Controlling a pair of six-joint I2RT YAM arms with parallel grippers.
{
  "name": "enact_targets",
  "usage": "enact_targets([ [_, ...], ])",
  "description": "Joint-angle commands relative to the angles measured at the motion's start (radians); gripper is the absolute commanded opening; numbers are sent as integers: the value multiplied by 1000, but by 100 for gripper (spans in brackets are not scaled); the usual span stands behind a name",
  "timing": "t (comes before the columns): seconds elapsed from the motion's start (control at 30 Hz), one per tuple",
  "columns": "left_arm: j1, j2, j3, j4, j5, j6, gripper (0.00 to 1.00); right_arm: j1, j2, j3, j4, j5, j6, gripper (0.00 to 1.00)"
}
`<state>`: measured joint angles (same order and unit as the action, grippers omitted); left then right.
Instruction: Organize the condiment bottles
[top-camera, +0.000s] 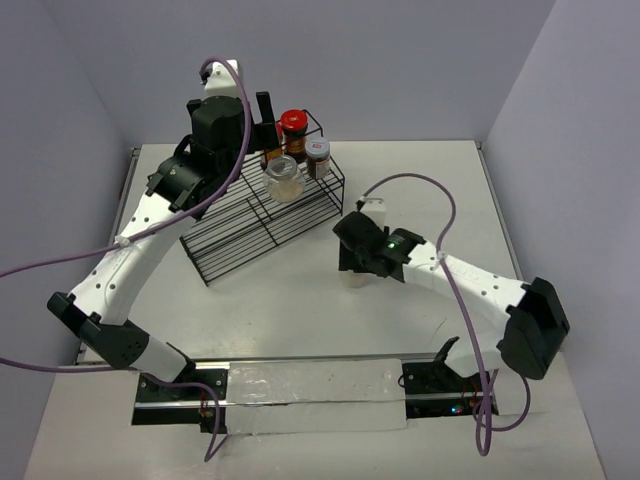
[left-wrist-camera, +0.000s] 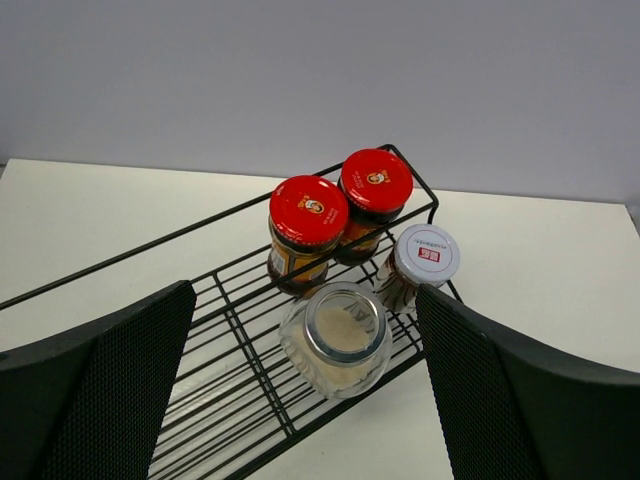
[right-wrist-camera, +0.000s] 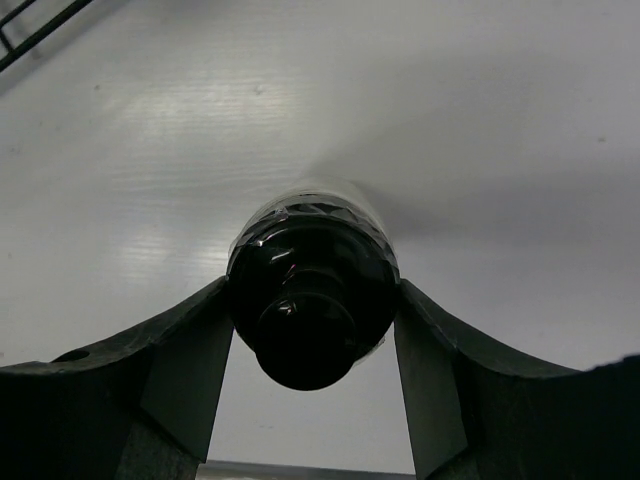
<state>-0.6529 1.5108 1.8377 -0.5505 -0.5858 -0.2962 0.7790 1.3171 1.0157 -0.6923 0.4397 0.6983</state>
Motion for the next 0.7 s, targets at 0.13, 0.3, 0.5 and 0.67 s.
enact_targets([
  [0.13,-6,-63,-2,-1,-51,-15,100,117,159,107,35,35,-15,45],
  [0.3,-9,-27,87,-107,6,-43,100,127,170,104,31,30,-20,99],
  [0.5,-47,38,161,-227,18,-70,100,126,57,158,-28,63,-21,100],
  [0.67,-89,54,97,-281,23,-113,99,92,-115,224,-136,184,-29,100],
])
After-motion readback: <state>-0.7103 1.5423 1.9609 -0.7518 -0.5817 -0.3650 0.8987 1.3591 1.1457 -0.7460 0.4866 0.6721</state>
